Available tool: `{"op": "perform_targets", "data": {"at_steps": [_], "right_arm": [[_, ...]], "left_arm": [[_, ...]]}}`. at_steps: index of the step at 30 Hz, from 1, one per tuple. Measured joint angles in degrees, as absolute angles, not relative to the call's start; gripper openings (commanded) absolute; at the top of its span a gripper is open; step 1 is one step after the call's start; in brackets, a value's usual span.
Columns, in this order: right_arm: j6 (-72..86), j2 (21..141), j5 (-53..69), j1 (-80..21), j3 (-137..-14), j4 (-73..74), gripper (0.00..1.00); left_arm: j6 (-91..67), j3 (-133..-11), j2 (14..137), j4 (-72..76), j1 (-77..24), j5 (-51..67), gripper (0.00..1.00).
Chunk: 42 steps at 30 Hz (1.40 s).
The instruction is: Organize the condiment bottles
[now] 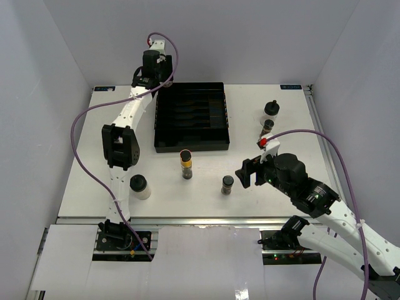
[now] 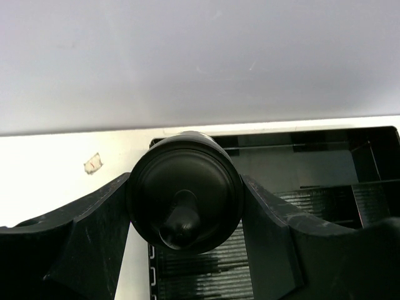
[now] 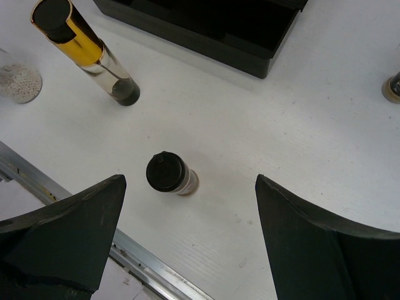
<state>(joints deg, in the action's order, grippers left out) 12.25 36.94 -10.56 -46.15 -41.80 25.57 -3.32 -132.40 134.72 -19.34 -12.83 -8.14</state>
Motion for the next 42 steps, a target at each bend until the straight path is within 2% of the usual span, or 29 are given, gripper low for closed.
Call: {"op": "perform_targets", "data": {"at_steps": [15,42], "right_arm": [[12.82,37.12,-12.06,-46.15,-41.78,25.56,0.91],[12.62,37.23,-13.26,-46.15,-41.79,25.55,0.91]], "left_arm": [[-1.86,-133.48,140.47,-13.34,-12.56,-7.89,0.0],[-0.83,-132.25,141.47,-11.51,-12.45,-7.9,0.0]]}}
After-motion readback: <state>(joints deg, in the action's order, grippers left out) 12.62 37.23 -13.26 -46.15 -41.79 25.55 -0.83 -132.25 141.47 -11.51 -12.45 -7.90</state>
